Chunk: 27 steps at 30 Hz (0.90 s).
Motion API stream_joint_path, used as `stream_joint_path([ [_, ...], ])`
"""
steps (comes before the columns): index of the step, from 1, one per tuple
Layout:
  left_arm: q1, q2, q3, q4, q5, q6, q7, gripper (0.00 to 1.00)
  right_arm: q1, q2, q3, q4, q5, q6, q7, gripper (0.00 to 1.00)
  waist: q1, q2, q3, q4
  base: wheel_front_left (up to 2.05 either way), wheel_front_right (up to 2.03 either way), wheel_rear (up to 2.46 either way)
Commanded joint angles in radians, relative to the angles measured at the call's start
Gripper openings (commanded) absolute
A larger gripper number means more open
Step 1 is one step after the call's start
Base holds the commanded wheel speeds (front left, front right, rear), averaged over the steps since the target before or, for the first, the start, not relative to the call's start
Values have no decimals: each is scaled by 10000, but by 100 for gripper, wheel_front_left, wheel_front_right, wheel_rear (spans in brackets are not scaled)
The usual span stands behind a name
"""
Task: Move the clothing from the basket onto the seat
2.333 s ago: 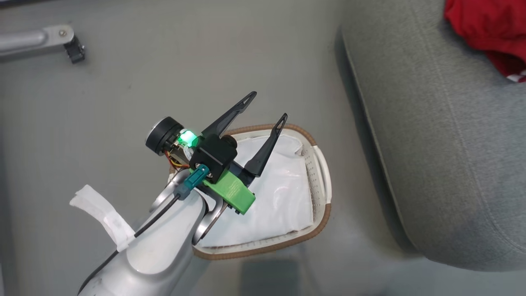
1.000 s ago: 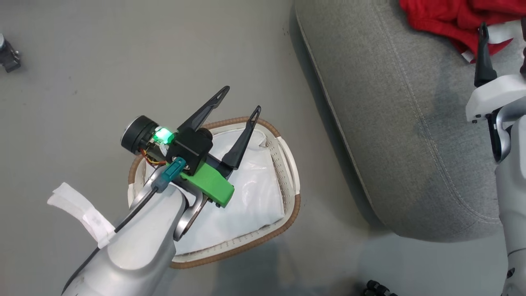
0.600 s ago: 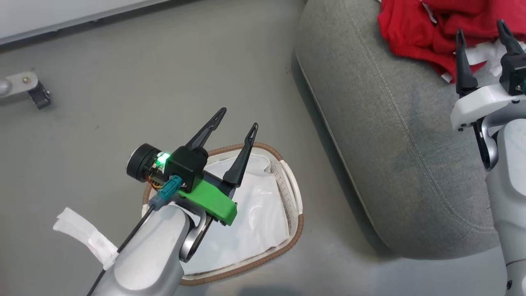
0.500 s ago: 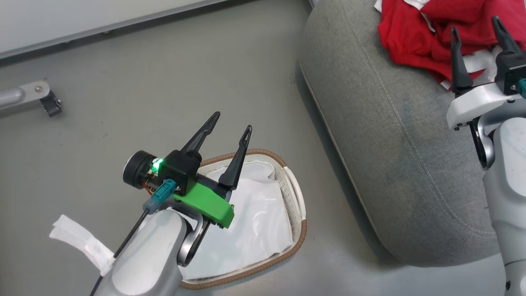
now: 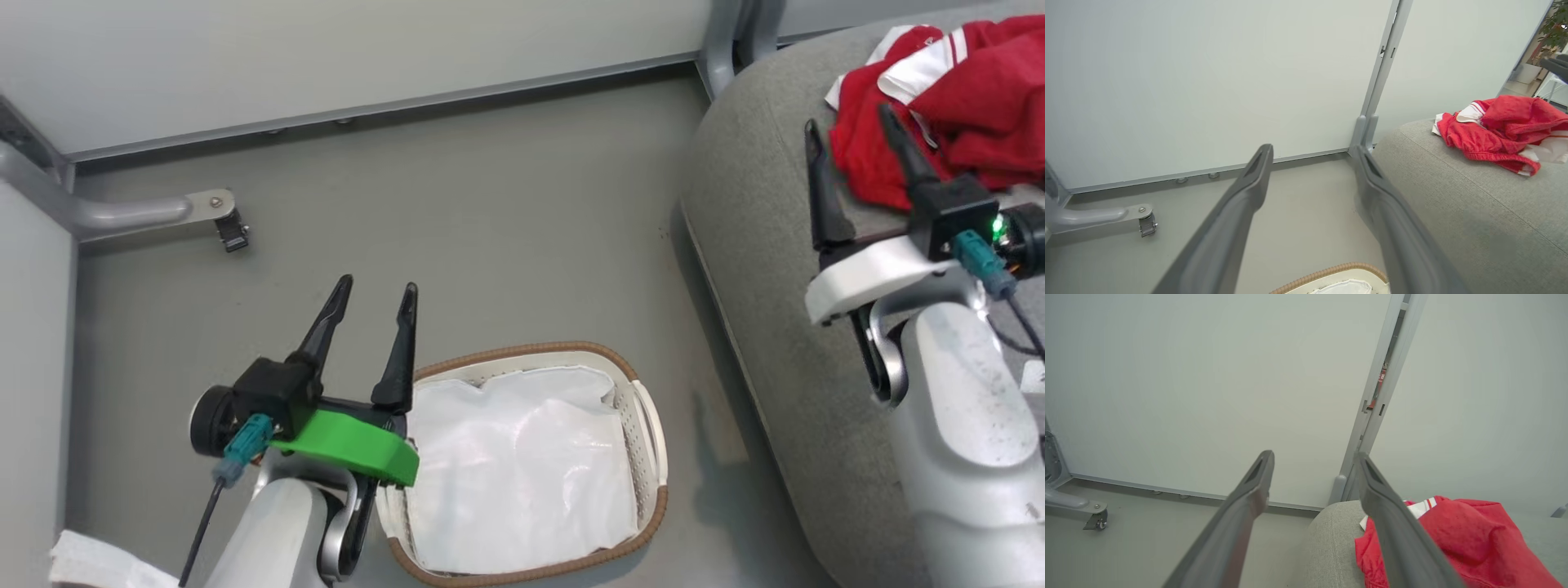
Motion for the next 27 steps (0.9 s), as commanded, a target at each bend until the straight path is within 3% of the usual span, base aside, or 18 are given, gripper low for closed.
stream_joint_path([
  [1, 311, -59, 253, -103, 130, 74, 2, 100, 416, 82, 8, -107, 38, -15, -1, 100, 1, 0, -464, 516, 0, 0, 0],
  [14, 2085, -487, 2226, -320, 383, -9, 2, 100, 2820, 780, -270, -652, -41, -15, -1, 100, 1, 0, -1048, 839, 0, 0, 0],
  [22, 2825, -559, 2572, -117, 323, -111, 1, 100, 4024, 788, 20, -873, 599, -15, -1, 100, 1, 0, -1461, 846, 0, 0, 0],
  [27, 3155, -563, 2545, -196, 12, 70, 1, 100, 4454, 791, 289, -976, 1010, -15, -1, 100, 1, 0, -1544, 678, 0, 0, 0],
])
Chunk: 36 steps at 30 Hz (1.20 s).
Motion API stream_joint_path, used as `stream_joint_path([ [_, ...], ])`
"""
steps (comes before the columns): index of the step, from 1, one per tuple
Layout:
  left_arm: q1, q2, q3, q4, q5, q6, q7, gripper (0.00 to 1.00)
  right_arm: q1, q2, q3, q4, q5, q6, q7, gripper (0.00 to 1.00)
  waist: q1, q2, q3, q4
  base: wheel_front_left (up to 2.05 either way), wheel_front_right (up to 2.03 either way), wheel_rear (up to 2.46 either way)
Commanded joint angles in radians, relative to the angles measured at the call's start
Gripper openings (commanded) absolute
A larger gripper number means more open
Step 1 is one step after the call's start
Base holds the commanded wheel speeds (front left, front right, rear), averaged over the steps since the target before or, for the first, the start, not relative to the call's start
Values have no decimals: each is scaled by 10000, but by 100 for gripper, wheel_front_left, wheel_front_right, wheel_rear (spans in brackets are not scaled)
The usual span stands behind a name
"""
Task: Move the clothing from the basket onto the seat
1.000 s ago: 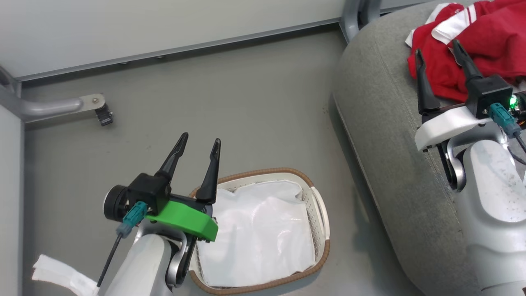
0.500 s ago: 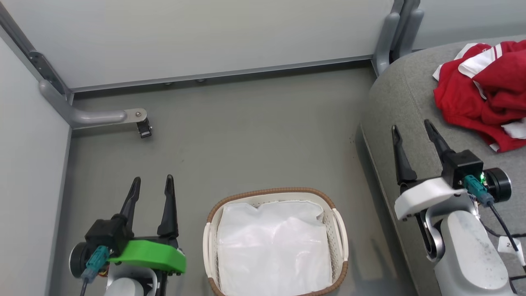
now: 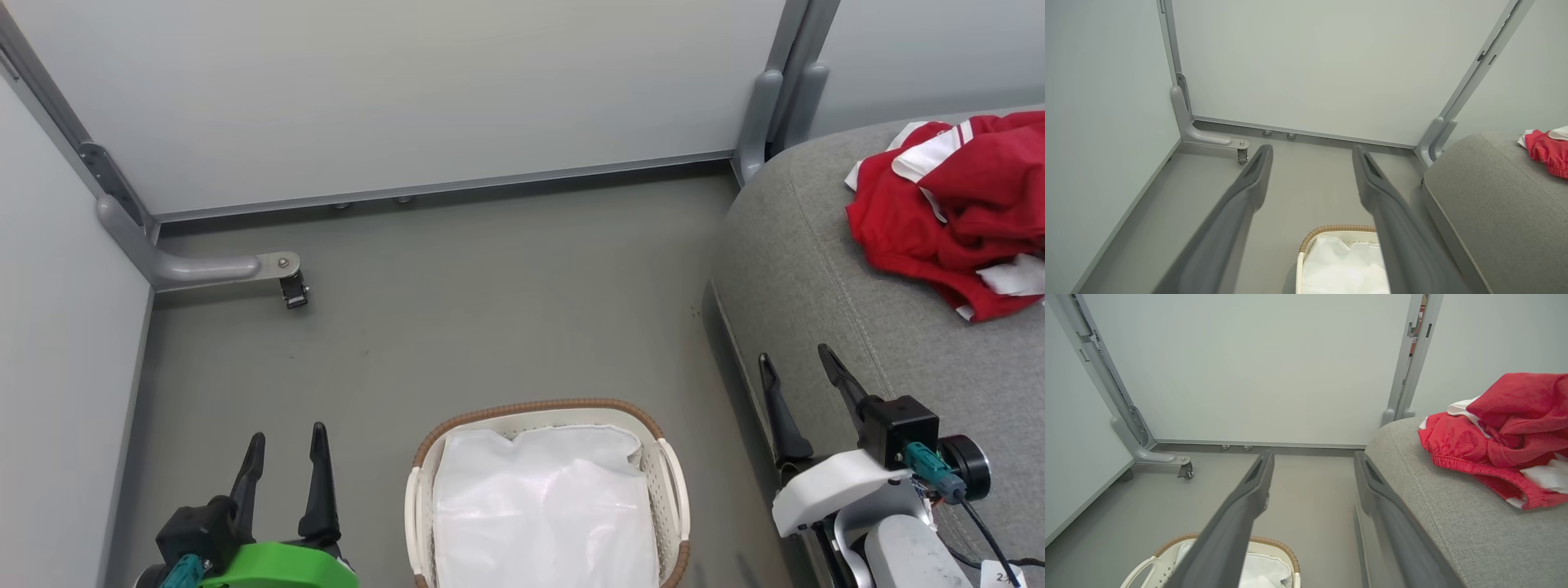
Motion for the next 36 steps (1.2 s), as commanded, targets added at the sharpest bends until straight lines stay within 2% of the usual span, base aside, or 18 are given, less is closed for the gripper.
stream_joint_path([
  [1, 147, 0, -14, -50, -99, 85, 1, 100, 167, -36, 39, -60, 138, -15, -1, 100, 1, 0, -40, -64, 0, 0, 0],
  [10, 243, 0, -95, -125, -57, 224, 1, 100, 310, -34, 87, -73, 433, -15, -1, 100, 1, 0, -152, -176, 0, 0, 0],
  [28, 172, 0, -94, 27, -39, 232, 1, 100, 303, -33, 39, -114, 468, -15, -1, 100, 1, 0, -186, -102, 0, 0, 0],
  [32, 208, 0, -47, -65, -474, 200, 1, 100, 304, -33, 42, -125, 472, -15, -1, 100, 1, 0, -170, -66, 0, 0, 0],
  [33, 146, -10, -92, -20, -476, 196, 0, 0, 224, 6, 59, -51, 420, 0, 0, 0, 1, 0, -172, -68, 0, 0, 0],
  [36, 166, -23, -130, 247, -475, 197, 3, 0, 356, 59, 75, 208, 419, 0, 8, 0, 1, 0, -172, -67, 0, 0, 0],
])
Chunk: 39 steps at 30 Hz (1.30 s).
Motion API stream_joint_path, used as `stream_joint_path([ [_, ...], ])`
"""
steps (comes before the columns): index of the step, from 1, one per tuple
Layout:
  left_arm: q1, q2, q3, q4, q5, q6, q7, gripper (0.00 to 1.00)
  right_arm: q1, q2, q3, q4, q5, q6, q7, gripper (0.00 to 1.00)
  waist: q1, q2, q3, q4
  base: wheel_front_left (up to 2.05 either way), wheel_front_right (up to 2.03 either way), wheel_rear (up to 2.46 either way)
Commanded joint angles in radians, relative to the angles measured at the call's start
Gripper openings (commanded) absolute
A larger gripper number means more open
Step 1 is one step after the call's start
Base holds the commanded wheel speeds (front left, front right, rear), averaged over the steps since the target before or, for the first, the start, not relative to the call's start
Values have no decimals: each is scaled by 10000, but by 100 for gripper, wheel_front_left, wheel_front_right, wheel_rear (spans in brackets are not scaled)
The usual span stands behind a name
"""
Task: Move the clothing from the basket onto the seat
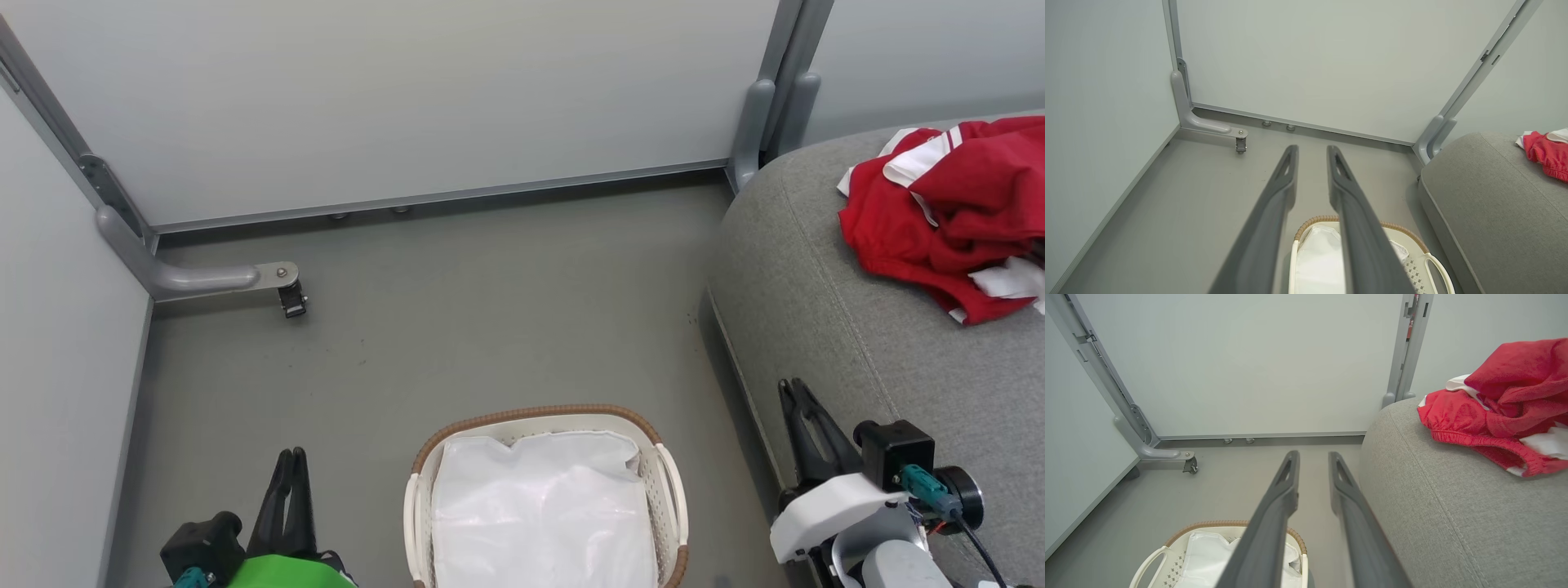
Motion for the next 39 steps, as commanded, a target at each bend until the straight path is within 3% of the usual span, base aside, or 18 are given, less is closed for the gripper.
stream_joint_path([
  [1, -26, 2, 33, -23, -192, -10, 58, 0, -43, -5, -48, -2, 216, 0, 76, 0, 0, 0, -3, 0, 0, 0, 0],
  [20, -398, 9, 551, -147, -3155, -170, 970, 0, 12, -28, -406, -278, 3784, -2, 971, 0, 0, 0, -41, -4, 0, 0, 0],
  [39, -681, 15, 956, -252, -5524, -302, 1696, 0, 45, -49, -703, -477, 6612, -4, 1695, 0, 0, 0, -80, -8, 0, 0, 0],
])
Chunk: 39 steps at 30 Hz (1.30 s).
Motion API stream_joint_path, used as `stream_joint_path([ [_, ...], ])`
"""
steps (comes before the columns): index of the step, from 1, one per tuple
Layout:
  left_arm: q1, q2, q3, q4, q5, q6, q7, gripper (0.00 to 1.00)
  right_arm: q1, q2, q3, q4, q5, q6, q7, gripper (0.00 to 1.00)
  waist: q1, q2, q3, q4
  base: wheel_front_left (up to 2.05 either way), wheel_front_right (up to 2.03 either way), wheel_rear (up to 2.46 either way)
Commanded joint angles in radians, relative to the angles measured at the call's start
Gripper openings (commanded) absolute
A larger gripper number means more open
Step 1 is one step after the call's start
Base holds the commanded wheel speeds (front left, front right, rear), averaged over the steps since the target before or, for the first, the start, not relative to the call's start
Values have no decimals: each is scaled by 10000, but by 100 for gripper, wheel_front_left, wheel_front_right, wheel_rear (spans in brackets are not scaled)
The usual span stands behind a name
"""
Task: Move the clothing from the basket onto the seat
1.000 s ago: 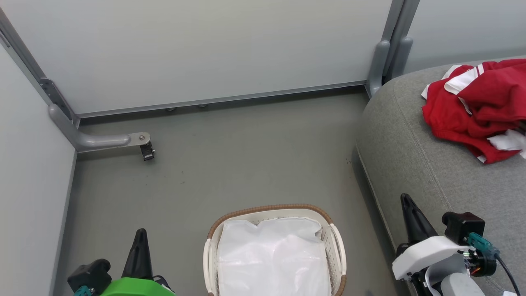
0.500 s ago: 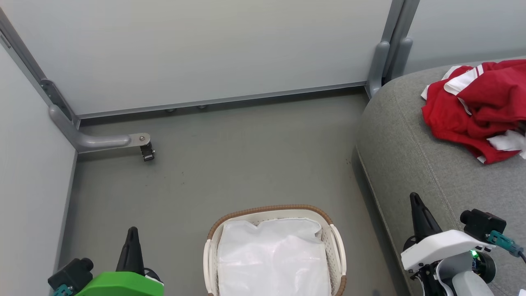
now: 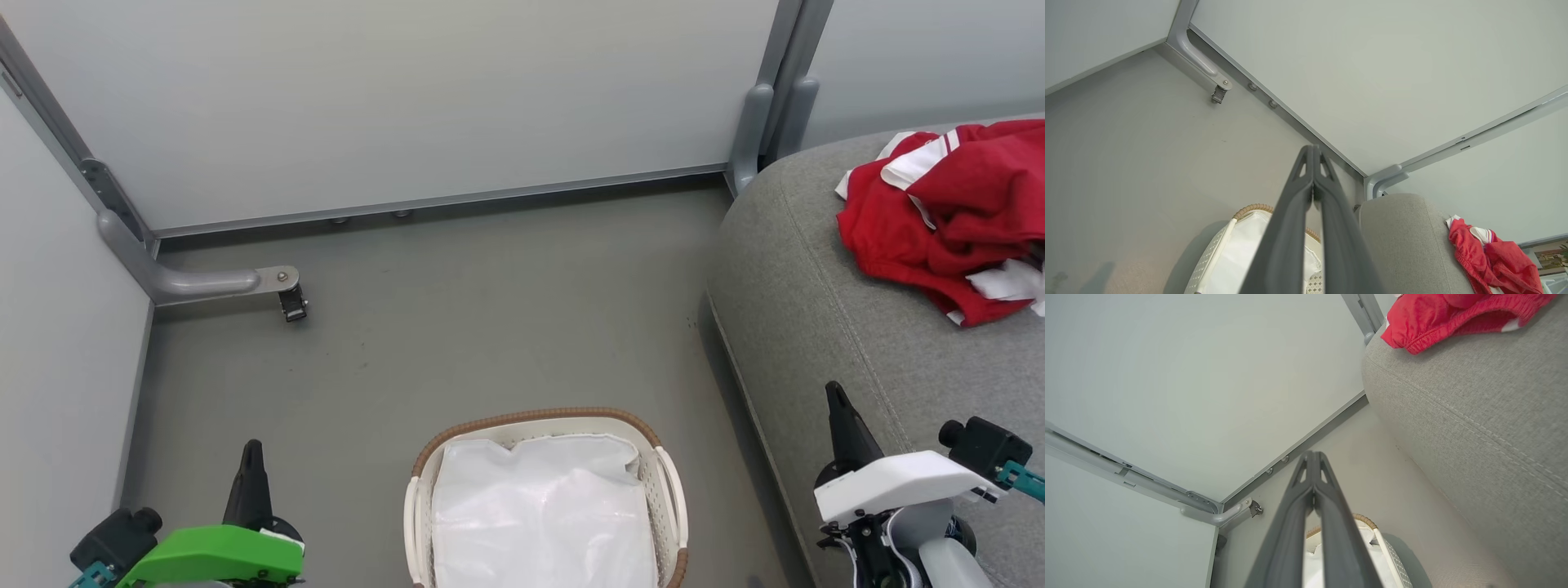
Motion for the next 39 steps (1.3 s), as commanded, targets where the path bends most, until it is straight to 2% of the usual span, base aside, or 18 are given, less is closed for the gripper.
stream_joint_path([
  [1, -289, 29, 78, -167, -330, -79, 80, 0, -60, -62, -69, -179, 383, -4, 95, 0, 0, 0, -3, 0, 0, 0, 0],
  [39, -724, 41, 693, -306, -3904, -266, 1174, 0, -3, -90, -522, -459, 4645, -7, 1193, 0, 0, 0, -80, -8, 0, 0, 0],
])
